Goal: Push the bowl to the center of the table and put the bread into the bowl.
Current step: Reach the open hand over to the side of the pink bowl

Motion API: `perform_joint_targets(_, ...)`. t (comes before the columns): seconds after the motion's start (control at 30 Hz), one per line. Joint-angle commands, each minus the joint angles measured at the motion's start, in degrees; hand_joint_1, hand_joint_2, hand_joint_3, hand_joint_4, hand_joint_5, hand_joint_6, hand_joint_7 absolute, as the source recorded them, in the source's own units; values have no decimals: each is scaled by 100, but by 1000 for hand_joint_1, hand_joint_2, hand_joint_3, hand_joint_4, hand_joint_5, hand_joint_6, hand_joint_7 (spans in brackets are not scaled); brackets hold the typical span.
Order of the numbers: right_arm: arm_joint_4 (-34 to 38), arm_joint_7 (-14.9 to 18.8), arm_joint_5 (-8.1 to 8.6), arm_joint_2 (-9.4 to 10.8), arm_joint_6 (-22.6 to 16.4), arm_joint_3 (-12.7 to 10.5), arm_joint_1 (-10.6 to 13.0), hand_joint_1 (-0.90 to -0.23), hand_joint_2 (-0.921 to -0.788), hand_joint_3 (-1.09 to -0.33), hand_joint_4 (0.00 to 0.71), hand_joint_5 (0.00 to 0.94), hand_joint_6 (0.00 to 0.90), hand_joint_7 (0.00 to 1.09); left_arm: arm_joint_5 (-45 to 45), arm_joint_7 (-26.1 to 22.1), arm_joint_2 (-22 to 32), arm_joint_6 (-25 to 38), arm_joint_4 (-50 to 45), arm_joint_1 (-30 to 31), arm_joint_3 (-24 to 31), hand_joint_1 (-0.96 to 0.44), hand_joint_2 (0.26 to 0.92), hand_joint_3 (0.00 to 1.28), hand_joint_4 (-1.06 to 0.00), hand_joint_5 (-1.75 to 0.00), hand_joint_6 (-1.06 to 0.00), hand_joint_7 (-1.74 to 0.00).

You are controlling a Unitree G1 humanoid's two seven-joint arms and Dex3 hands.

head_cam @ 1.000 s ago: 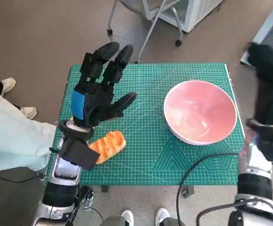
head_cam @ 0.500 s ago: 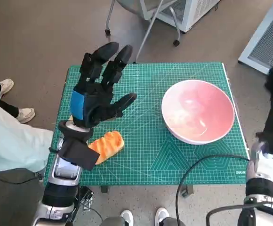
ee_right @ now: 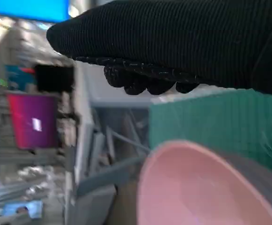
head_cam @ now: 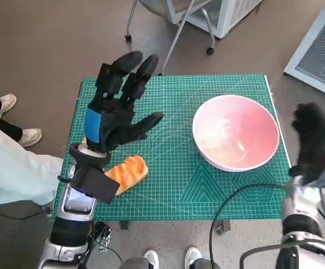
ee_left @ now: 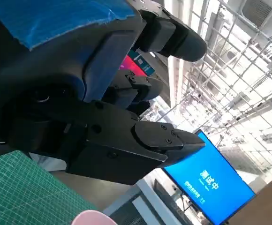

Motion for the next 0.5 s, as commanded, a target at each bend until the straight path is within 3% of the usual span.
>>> perform_joint_targets(0.03, 154, 143, 104, 213, 289, -69, -10, -507, -921, -917, 252, 0, 23, 670, 48, 78, 69, 30, -128, 113, 78, -83, 847, 256, -223, -218, -86, -753)
perform_joint_targets(0.27, 203, 312, 302, 476, 592, -240, -168, -508, -921, -920, 256, 2, 47, 626, 66, 97, 114, 47, -211, 193, 112, -92, 866, 221, -234, -192, -99, -725)
perform_joint_targets(0.5, 201, 444, 470, 742, 813, -362, -416, -541, -921, -845, 271, 9, 67, 622, 115, 164, 155, 76, -313, 299, 178, -121, 891, 182, -265, -163, -115, -694)
